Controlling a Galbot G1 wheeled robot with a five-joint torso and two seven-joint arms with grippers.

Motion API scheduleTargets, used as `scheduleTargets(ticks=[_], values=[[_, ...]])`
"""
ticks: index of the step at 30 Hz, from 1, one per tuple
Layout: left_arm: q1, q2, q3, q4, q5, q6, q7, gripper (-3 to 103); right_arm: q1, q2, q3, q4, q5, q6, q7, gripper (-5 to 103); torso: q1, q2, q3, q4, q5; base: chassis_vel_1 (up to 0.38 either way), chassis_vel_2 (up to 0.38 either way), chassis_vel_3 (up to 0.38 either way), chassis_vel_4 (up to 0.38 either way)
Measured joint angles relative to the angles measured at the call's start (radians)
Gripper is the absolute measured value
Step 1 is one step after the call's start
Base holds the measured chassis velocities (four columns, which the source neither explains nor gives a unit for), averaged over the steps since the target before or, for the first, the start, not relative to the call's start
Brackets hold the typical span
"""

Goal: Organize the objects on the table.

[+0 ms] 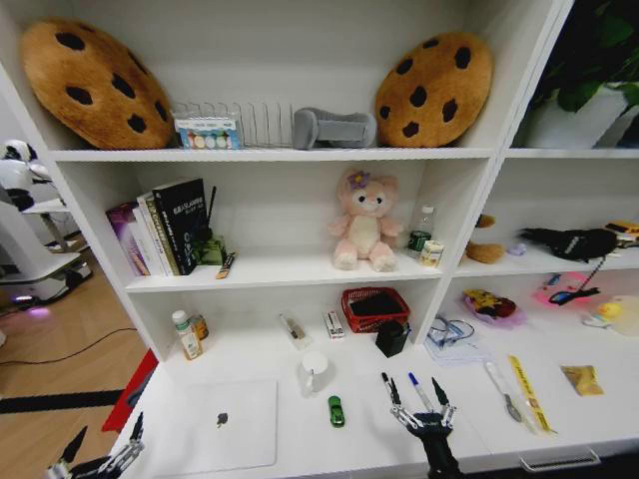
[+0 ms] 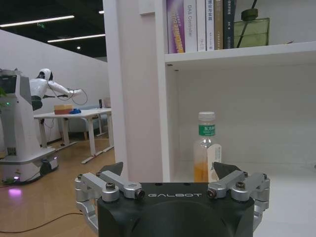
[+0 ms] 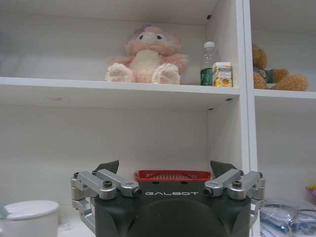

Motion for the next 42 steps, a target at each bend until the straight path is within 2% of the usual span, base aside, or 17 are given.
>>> scheduleTargets(ticks=[6, 9, 12, 16, 23, 30, 42], values=[[0.000, 0.000, 0.000, 0.000, 0.000, 0.000, 0.000, 100, 0.003, 0.005, -0.014, -0.017, -0.007, 0.006, -0.001, 100, 0.000, 0.000, 0.000, 0.0001, 0.0001, 0.230, 0.205, -0.205, -0.192], [0.000, 0.000, 0.000, 0.000, 0.000, 0.000, -0.001, 100, 0.006, 0.005, -0.022, -0.032, -0.013, 0.004, -0.004, 100, 0.000, 0.000, 0.000, -0.0003, -0.0012, 0.164, 0.195, -0.160, -0.178], [0.000, 0.000, -0.001, 0.000, 0.000, 0.000, -0.001, 100, 0.011, 0.002, -0.033, -0.049, -0.017, -0.016, -0.003, 100, 0.000, 0.000, 0.000, -0.0001, 0.0001, 0.113, 0.023, -0.061, -0.099], [0.000, 0.000, 0.000, 0.000, 0.000, 0.000, -0.001, 100, 0.034, -0.013, -0.058, -0.085, -0.004, -0.089, 0.019, 100, 0.000, 0.000, 0.000, 0.0000, 0.0004, 0.027, 0.010, -0.001, -0.020], [0.000, 0.000, 0.000, 0.000, 0.000, 0.000, 0.000, 100, 0.078, -0.029, -0.097, -0.138, 0.028, -0.156, 0.031, 100, 0.000, 0.000, 0.000, 0.0000, 0.0001, -0.036, -0.021, 0.024, 0.020], [0.000, 0.000, 0.000, 0.000, 0.000, 0.000, 0.000, 100, 0.100, -0.041, -0.143, -0.162, 0.030, -0.157, -0.004, 100, 0.000, 0.000, 0.000, 0.0000, -0.0003, 0.000, 0.000, 0.000, 0.000], [0.000, 0.000, 0.000, 0.000, 0.000, 0.000, 0.000, 100, 0.125, -0.028, -0.192, -0.214, 0.033, -0.183, 0.016, 100, 0.000, 0.000, 0.000, 0.0000, -0.0001, 0.000, 0.000, 0.000, 0.000]])
